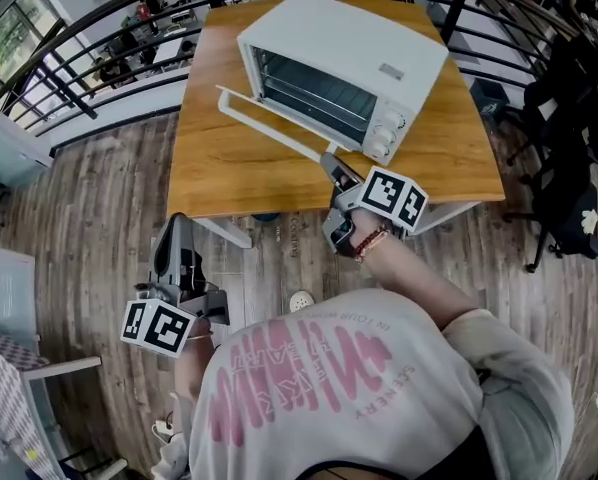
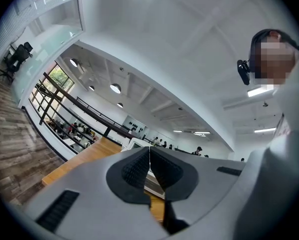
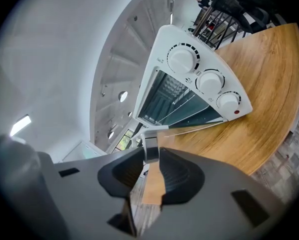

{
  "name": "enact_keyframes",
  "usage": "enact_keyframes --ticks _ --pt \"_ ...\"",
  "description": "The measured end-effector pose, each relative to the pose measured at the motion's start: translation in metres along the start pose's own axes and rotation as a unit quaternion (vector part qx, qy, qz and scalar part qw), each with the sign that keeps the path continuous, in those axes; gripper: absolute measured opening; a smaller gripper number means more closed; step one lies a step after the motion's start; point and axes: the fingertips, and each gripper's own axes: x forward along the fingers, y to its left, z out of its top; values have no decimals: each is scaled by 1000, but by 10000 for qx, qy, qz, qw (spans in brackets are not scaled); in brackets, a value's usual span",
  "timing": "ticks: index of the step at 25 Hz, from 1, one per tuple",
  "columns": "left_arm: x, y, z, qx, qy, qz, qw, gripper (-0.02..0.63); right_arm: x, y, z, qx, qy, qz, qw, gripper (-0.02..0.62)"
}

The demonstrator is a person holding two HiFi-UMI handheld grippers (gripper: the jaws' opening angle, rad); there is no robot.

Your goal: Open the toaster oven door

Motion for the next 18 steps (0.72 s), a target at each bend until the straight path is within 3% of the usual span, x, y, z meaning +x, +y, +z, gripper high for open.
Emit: enact_keyframes --ticks 18 --pt "-63 -28 -12 -48 -177 970 9951 21 -2 -13 -21 -395 655 127 9970 106"
